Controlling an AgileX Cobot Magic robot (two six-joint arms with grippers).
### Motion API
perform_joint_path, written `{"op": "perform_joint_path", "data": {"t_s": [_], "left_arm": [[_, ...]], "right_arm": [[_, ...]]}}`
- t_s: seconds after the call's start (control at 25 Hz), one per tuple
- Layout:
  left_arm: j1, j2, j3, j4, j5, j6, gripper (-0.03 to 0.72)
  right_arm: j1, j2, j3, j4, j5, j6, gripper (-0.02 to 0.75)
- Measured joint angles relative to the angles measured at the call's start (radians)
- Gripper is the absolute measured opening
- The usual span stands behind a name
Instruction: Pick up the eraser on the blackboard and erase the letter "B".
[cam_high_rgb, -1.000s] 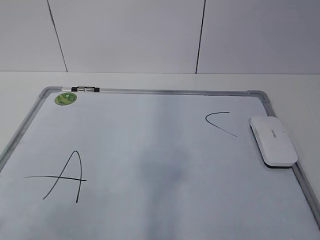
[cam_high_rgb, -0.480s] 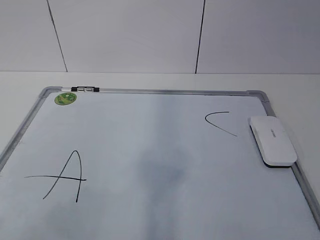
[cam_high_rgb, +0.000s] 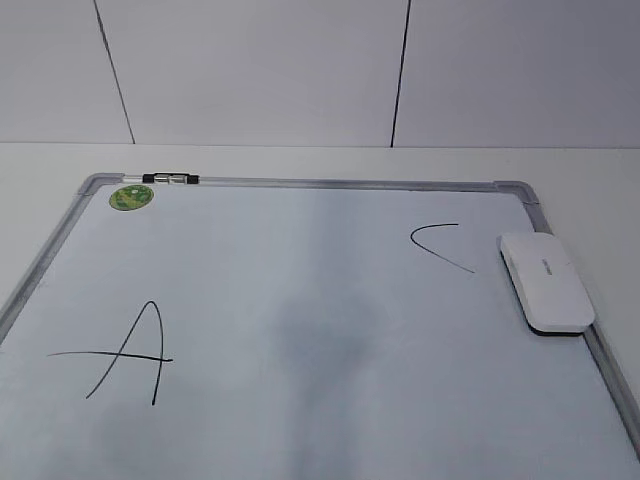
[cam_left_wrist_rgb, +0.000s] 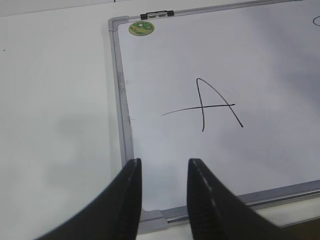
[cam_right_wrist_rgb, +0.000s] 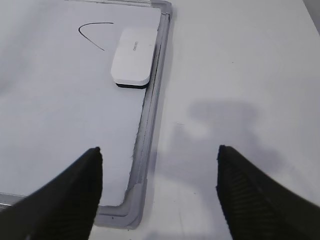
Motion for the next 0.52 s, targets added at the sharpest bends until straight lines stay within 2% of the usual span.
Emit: {"op": "perform_joint_path", "data": {"t_s": [0.52], "left_arm": [[0.0, 0.0, 0.0, 0.0, 0.0, 0.0, 0.235]], "right_arm": [[0.0, 0.0, 0.0, 0.0, -0.001, 0.0, 0.559]]}}
